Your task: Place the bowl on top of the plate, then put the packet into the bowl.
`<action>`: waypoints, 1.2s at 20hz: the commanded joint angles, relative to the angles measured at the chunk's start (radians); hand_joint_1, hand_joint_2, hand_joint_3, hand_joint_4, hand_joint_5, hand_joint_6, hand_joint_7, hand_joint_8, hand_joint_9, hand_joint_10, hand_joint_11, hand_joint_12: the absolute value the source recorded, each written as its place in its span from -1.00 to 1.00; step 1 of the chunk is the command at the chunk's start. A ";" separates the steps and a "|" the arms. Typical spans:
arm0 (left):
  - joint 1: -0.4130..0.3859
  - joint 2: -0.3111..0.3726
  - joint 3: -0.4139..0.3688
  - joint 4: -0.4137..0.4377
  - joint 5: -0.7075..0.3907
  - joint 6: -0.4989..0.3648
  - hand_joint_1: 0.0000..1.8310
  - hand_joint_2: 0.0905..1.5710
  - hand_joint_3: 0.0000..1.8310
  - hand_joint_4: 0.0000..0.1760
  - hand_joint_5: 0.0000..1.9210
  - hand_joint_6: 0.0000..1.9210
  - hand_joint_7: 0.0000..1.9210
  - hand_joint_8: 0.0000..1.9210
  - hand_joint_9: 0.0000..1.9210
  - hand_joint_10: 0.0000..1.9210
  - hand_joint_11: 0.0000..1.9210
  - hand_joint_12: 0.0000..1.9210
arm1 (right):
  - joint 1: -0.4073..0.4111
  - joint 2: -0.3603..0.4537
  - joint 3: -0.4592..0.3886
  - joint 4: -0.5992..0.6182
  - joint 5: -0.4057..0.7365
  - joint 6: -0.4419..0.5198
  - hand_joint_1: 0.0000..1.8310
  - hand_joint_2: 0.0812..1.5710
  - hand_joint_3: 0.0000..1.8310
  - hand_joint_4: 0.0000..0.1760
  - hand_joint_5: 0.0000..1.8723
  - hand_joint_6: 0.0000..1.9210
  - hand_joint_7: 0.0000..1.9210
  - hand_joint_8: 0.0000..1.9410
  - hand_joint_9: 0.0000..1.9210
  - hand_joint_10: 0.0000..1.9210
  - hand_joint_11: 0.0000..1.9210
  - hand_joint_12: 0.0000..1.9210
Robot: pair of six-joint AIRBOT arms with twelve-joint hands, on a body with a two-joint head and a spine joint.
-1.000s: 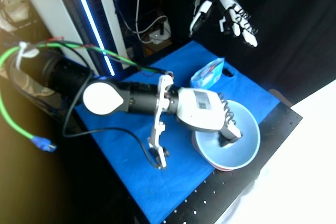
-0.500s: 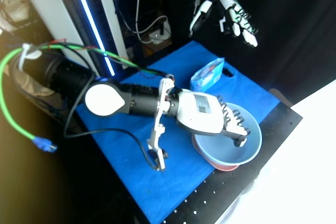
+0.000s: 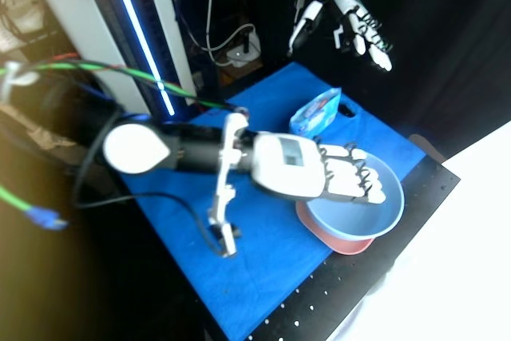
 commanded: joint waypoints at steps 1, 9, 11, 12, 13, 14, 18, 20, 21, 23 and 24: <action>-0.011 -0.005 -0.001 -0.013 -0.130 -0.009 -0.34 -0.01 -1.00 1.00 -0.97 -0.99 -1.00 -1.00 -1.00 -1.00 -1.00 -1.00 | 0.010 0.011 -0.012 0.035 0.126 0.000 -0.87 0.21 -1.00 1.00 -1.00 -1.00 -1.00 -1.00 -1.00 -1.00 -1.00 -1.00; -0.010 -0.013 0.007 -0.033 -0.125 -0.008 -0.28 -0.05 -1.00 1.00 -0.97 -1.00 -1.00 -1.00 -1.00 -1.00 -1.00 -1.00 | -0.048 0.201 -0.148 0.239 0.355 0.000 -0.87 0.18 -1.00 1.00 -1.00 -1.00 -1.00 -1.00 -1.00 -1.00 -1.00 -1.00; -0.010 -0.022 0.017 -0.043 -0.110 -0.008 -0.32 -0.04 -1.00 1.00 -0.99 -1.00 -1.00 -1.00 -1.00 -1.00 -1.00 -1.00 | -0.094 0.238 -0.174 0.314 0.432 0.000 -0.89 0.22 -0.99 1.00 -1.00 -1.00 -1.00 -1.00 -1.00 -1.00 -1.00 -1.00; -0.011 -0.027 0.023 -0.051 -0.102 -0.008 -0.30 -0.05 -1.00 1.00 -0.99 -1.00 -1.00 -1.00 -1.00 -1.00 -1.00 -1.00 | -0.112 0.252 -0.186 0.341 0.462 0.000 -0.82 0.24 -0.99 1.00 -1.00 -1.00 -1.00 -1.00 -1.00 -1.00 -1.00 -1.00; -0.011 -0.033 0.030 -0.058 -0.092 -0.008 -0.28 -0.06 -1.00 1.00 -0.98 -0.99 -1.00 -1.00 -1.00 -1.00 -1.00 -1.00 | -0.129 0.264 -0.200 0.362 0.489 0.000 -0.89 0.23 -0.99 1.00 -1.00 -1.00 -1.00 -1.00 -1.00 -1.00 -1.00 -1.00; -0.011 -0.040 0.038 -0.066 -0.079 -0.008 -0.28 -0.06 -1.00 1.00 -0.98 -0.99 -1.00 -1.00 -1.00 -1.00 -1.00 -1.00 | -0.160 0.282 -0.221 0.391 0.531 0.000 -0.89 0.23 -0.99 1.00 -1.00 -1.00 -1.00 -1.00 -1.00 -1.00 -1.00 -1.00; -0.084 -0.073 0.081 -0.049 -0.011 -0.008 -0.23 -0.08 -1.00 1.00 -0.95 -0.99 -1.00 -1.00 -1.00 -1.00 -1.00 -1.00 | -0.329 0.332 -0.291 0.574 0.751 0.000 -1.00 0.39 -0.99 0.72 -1.00 -1.00 -1.00 -1.00 -1.00 -1.00 -1.00 -1.00; -0.156 -0.098 0.118 -0.012 0.061 -0.008 -0.23 -0.07 -1.00 1.00 -0.94 -0.99 -1.00 -1.00 -1.00 -1.00 -1.00 -1.00 | -0.422 0.356 -0.331 0.656 0.861 0.000 -1.00 0.33 -1.00 0.65 -1.00 -1.00 -1.00 -1.00 -1.00 -1.00 -1.00 -1.00; -0.180 -0.111 0.133 -0.004 0.089 -0.008 -0.23 -0.07 -1.00 1.00 -0.94 -0.99 -1.00 -1.00 -1.00 -1.00 -1.00 -1.00 | -0.449 0.364 -0.345 0.679 0.896 0.000 -1.00 0.33 -1.00 0.65 -1.00 -1.00 -1.00 -1.00 -1.00 -1.00 -1.00 -1.00; -0.219 -0.136 0.164 0.006 0.142 -0.008 -0.22 -0.05 -1.00 1.00 -0.94 -0.99 -1.00 -1.00 -1.00 -1.00 -1.00 -1.00 | -0.479 0.371 -0.364 0.697 0.930 0.000 -0.94 0.38 -0.99 0.59 -1.00 -1.00 -1.00 -1.00 -1.00 -1.00 -1.00 -1.00; -0.250 -0.158 0.191 0.013 0.192 -0.009 -0.25 -0.07 -1.00 1.00 -0.94 -0.99 -0.99 -1.00 -1.00 -1.00 -1.00 -1.00 | -0.493 0.371 -0.373 0.708 0.944 0.000 -0.88 0.41 -0.99 0.33 -1.00 -1.00 -1.00 -1.00 -1.00 -1.00 -1.00 -1.00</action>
